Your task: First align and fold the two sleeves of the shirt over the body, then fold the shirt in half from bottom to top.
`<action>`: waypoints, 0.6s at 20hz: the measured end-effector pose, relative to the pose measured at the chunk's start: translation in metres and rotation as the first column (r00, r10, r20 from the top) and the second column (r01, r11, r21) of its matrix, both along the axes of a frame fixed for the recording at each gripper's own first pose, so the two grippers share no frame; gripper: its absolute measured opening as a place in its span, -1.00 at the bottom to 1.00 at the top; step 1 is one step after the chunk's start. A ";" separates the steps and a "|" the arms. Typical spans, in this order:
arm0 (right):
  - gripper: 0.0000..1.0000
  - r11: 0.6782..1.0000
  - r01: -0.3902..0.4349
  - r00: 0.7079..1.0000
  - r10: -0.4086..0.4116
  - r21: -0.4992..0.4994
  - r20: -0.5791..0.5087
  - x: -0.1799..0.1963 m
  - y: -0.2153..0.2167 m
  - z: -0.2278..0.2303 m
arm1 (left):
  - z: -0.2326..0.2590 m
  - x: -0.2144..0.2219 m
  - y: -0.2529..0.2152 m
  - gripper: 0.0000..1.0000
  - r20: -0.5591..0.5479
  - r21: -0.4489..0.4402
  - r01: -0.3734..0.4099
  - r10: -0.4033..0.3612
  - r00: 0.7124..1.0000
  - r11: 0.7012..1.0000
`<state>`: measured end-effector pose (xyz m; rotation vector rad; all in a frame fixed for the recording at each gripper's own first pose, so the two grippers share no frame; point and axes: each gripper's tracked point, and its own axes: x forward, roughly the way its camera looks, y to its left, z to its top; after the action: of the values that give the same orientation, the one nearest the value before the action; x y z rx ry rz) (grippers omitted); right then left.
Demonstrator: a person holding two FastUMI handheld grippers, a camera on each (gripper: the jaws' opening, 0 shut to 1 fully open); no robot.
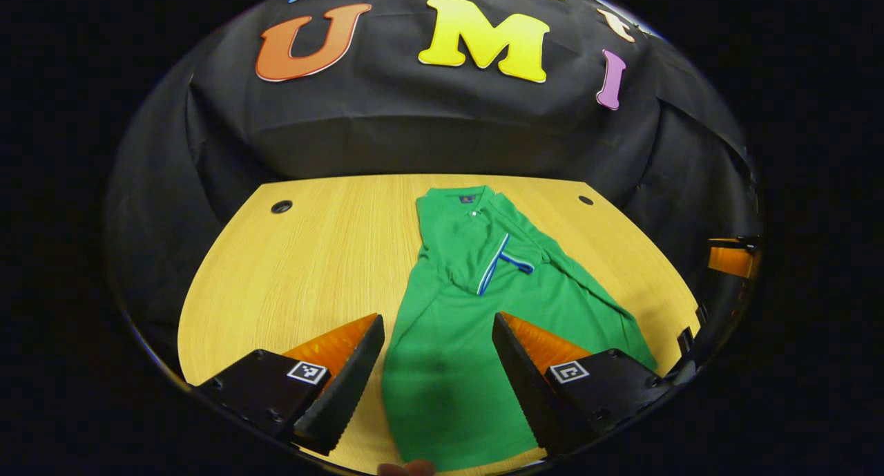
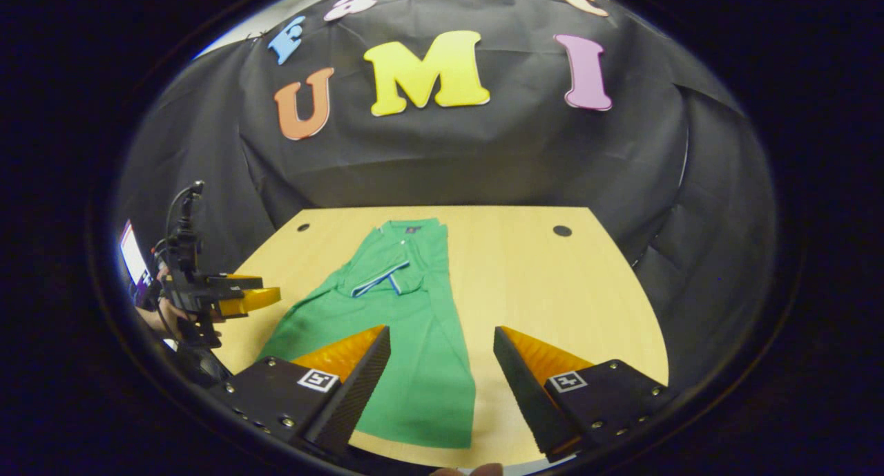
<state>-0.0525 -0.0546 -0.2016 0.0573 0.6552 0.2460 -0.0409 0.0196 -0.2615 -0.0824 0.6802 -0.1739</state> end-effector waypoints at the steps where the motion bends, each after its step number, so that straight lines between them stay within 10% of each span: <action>1: 0.89 1.000 -0.018 0.999 0.018 -0.016 -0.028 -0.006 0.001 -0.013 | -0.007 -0.016 0.004 1.00 -0.026 -0.001 0.005 -0.005 1.000 1.000; 12: 0.89 0.950 -0.264 0.929 0.203 -0.166 -0.310 -0.107 -0.028 -0.131 | -0.086 -0.155 0.013 1.00 -0.277 -0.062 0.196 -0.205 0.939 0.979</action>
<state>-0.1598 -0.0824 -0.3324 -0.1893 0.9798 0.4048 -0.1959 0.0322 -0.3476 -0.0703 0.9720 -0.3751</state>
